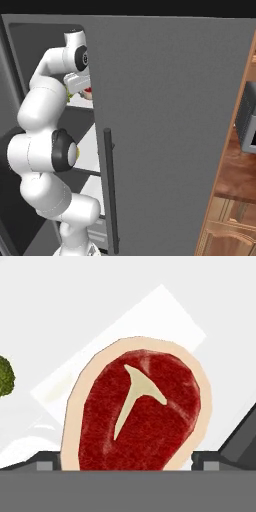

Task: Take the steak and broccoli from the highest rack and move them to the second highest rack where the mango and lemon wedge are located, to maximize freezer space. Close the freezer door after rearranging.

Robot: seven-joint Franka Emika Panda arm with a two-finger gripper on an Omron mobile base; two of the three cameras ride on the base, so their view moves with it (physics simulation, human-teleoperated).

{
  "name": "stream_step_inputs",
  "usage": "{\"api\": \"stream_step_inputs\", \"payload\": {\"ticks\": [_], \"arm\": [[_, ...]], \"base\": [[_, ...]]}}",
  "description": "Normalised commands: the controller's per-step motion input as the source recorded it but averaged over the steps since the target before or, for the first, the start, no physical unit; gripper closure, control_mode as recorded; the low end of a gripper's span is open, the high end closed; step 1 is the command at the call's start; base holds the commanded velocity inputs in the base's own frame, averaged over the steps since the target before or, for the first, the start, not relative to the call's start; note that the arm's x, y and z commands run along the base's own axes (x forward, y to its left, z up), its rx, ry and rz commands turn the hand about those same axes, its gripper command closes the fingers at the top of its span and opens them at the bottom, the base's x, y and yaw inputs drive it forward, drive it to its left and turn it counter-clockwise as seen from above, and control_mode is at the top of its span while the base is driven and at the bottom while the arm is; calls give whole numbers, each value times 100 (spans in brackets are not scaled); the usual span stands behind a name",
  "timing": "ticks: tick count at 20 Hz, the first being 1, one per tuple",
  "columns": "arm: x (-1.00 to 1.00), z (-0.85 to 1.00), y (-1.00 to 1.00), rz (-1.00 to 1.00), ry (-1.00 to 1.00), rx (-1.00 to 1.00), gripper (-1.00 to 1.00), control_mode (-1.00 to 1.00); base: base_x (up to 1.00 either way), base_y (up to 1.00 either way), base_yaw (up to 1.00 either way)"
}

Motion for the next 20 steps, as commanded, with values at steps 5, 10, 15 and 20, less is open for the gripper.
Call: {"api": "stream_step_inputs", "payload": {"ticks": [5,10,15,20], "arm": [[0,-16,0,-4,-3,0,-100,-100],[0,-2,0,-22,-11,0,-100,-100],[0,-7,0,-30,-1,0,-100,-100],[0,-20,0,-26,0,0,-100,-100]], "base": [[0,0,0],[0,0,0],[0,0,0],[0,0,0]]}}
